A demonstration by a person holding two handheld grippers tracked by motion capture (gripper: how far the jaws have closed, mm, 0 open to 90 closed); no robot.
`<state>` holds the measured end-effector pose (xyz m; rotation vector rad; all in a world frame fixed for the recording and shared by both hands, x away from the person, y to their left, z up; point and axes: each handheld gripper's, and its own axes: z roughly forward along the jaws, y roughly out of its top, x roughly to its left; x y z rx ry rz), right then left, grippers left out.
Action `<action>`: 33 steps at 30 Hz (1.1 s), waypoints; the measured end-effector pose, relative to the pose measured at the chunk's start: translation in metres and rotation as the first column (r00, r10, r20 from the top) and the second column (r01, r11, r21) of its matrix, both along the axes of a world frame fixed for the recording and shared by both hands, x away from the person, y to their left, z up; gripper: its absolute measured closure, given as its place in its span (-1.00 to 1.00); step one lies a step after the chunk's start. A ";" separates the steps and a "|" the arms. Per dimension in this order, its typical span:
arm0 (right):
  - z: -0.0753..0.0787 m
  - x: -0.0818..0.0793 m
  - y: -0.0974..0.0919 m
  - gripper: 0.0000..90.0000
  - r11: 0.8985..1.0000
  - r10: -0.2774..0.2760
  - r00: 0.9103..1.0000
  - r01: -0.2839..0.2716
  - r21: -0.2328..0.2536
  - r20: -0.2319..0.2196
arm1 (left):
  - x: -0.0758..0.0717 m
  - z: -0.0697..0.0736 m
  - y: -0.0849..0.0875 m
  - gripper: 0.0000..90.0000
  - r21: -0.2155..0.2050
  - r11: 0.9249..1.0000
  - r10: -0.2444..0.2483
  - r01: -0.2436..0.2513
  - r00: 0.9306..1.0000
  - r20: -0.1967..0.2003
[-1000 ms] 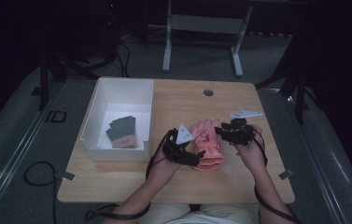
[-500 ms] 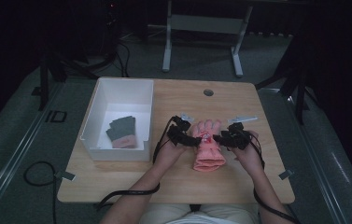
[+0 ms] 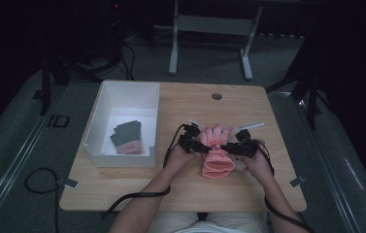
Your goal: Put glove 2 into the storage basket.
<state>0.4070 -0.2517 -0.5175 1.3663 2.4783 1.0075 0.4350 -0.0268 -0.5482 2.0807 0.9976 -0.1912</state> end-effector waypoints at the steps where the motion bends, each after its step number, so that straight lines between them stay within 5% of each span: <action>1: 0.001 -0.001 0.000 0.67 1.000 0.004 1.000 -0.004 0.005 0.010 | -0.001 0.003 0.000 0.56 0.004 1.000 -0.005 0.005 1.000 0.015; 9: 0.017 -0.005 -0.007 0.72 0.997 0.014 0.999 -0.017 0.070 0.040 | -0.008 0.026 0.001 0.73 -0.017 0.999 -0.039 0.040 0.996 0.080; 23: 0.070 -0.013 0.001 0.73 0.991 0.050 0.988 -0.067 0.115 0.149 | -0.017 0.088 0.017 0.78 -0.030 0.997 -0.060 0.066 0.985 0.162; 33: 0.119 -0.015 0.017 0.74 0.983 0.081 0.967 -0.118 0.139 0.243 | -0.019 0.144 0.041 0.79 -0.034 0.997 -0.060 0.070 0.971 0.233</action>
